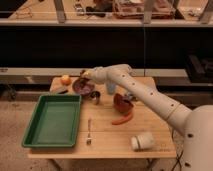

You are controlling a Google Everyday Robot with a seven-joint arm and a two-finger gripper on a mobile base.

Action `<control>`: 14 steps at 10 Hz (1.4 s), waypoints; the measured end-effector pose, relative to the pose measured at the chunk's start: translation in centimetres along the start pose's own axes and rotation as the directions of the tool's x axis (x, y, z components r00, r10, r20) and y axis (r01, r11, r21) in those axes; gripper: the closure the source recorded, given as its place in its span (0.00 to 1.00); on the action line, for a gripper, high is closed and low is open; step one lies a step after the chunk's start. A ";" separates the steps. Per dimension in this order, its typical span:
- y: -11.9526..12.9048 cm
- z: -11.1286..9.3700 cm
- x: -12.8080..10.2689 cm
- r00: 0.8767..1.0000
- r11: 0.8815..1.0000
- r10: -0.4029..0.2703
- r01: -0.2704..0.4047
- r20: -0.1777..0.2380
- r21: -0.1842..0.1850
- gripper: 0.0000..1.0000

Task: Place grapes in purple bowl

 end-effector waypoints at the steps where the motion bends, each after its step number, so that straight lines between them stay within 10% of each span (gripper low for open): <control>1: 0.4 0.4 -0.1 1.000 1.000 0.001 -0.001 0.005 -0.008 1.00; 4: 1.0 2.1 0.1 1.000 0.999 0.003 -0.003 0.019 -0.039 0.92; 9: 2.8 4.4 2.4 0.999 0.992 0.041 -0.039 0.009 -0.117 0.40; 14: 3.7 4.3 3.3 0.996 0.992 0.084 -0.083 0.010 -0.090 0.20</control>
